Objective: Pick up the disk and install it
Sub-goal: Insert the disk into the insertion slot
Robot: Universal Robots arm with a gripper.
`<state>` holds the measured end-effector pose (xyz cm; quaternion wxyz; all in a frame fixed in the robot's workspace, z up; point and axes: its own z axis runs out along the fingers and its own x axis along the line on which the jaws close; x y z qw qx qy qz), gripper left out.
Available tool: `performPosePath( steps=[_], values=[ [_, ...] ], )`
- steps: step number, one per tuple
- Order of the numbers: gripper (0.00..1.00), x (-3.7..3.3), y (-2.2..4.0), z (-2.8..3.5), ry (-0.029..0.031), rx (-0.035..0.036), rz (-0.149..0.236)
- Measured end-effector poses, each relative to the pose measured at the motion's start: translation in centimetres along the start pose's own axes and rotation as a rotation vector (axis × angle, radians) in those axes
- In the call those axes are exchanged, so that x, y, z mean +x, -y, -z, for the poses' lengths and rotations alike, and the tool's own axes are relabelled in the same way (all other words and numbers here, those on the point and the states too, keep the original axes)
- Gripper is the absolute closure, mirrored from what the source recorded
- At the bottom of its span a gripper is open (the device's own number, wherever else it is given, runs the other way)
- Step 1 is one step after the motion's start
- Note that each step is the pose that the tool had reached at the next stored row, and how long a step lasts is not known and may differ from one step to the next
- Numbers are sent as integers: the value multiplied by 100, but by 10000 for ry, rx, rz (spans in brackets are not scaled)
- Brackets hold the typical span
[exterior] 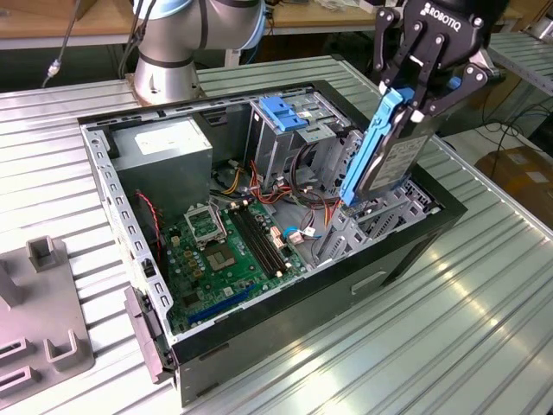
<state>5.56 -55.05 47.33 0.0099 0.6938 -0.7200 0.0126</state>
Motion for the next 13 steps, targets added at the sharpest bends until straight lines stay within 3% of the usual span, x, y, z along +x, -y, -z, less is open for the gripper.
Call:
performPosePath(
  steps=[8, 13],
  values=[
    [63, -6, 100, -65, -162, 6, 0],
    [63, -8, 107, -140, -178, 7, -23]
  ],
)
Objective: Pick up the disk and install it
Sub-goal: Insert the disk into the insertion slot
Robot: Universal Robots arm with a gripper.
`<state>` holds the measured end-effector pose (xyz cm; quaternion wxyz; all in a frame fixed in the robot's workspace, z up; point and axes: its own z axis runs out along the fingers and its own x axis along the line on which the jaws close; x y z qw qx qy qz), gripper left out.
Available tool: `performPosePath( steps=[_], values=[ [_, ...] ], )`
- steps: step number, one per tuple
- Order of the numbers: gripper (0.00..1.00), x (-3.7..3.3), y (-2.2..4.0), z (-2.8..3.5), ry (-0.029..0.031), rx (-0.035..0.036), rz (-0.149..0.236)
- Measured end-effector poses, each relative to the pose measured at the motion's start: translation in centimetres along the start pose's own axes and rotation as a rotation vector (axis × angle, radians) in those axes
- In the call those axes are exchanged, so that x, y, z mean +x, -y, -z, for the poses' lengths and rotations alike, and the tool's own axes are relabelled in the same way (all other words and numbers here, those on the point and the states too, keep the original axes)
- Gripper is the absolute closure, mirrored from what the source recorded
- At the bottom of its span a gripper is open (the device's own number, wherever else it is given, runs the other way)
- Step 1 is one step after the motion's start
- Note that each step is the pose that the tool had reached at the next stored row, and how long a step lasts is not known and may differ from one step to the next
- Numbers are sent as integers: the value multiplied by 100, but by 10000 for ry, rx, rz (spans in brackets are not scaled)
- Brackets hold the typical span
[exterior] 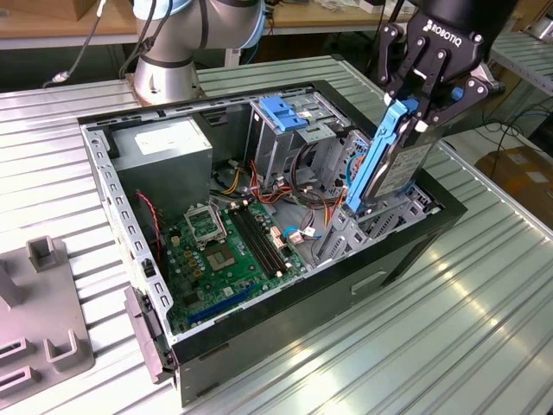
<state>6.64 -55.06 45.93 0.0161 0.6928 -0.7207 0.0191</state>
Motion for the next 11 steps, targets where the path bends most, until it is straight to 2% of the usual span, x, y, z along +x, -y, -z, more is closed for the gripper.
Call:
performPosePath(
  steps=[5, 11],
  values=[
    [63, -3, 4, -63, -4, -2, -32],
    [63, -4, 4, -106, -4, -2, -32]
  ],
)
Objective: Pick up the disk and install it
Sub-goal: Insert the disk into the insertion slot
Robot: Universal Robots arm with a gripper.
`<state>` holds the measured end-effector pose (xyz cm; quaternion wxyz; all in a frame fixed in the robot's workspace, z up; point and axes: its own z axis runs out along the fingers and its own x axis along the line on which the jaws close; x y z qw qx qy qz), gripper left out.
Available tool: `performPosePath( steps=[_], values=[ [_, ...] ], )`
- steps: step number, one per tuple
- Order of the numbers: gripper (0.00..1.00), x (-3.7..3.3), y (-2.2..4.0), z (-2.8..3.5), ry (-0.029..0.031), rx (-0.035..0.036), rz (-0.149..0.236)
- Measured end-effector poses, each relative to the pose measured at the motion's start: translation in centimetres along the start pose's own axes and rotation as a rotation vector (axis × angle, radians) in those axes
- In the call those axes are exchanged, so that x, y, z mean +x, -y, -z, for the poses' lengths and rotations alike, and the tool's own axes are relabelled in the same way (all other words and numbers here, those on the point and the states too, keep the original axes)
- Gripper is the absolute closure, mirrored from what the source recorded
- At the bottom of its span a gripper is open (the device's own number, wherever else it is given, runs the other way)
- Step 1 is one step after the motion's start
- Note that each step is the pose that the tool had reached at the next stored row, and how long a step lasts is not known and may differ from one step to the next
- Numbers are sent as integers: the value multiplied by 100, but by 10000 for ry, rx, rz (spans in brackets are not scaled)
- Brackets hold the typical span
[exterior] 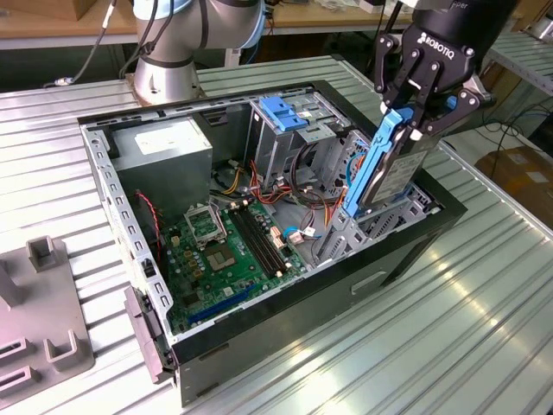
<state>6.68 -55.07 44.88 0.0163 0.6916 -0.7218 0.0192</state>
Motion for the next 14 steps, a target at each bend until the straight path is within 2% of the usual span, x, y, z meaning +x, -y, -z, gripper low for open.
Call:
performPosePath(
  steps=[14],
  values=[
    [63, -1, 0, -12, 1, 0, 1]
  ],
)
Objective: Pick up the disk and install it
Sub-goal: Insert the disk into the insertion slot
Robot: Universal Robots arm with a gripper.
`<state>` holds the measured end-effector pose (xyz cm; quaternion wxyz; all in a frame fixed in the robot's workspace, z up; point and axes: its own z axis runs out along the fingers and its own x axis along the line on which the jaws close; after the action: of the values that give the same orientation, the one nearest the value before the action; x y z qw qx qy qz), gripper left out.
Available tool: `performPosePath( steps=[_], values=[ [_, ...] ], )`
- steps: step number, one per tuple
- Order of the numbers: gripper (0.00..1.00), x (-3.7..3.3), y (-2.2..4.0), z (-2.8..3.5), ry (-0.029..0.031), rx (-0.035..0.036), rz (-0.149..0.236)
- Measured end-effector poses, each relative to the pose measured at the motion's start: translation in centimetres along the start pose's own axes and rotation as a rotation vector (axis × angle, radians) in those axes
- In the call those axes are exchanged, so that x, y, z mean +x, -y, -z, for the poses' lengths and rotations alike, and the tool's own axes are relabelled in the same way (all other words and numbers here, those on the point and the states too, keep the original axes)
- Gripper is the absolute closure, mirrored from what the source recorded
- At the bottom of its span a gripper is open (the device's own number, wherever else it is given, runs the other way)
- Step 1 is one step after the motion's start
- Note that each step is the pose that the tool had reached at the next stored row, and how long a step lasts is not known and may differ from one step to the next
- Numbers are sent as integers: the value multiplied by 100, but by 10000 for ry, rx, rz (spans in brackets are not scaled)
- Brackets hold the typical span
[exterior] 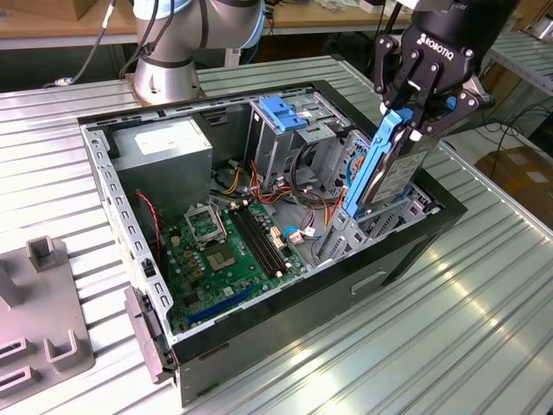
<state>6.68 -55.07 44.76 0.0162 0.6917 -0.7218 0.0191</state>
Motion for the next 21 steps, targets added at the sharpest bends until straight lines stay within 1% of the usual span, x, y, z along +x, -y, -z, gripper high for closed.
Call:
performPosePath(
  steps=[14, 18, 21],
  values=[
    [63, -5, 0, -107, -1, 0, 0],
    [63, -6, -1, -129, 0, 0, 0],
    [63, -7, -1, -133, -1, 0, 0]
  ],
)
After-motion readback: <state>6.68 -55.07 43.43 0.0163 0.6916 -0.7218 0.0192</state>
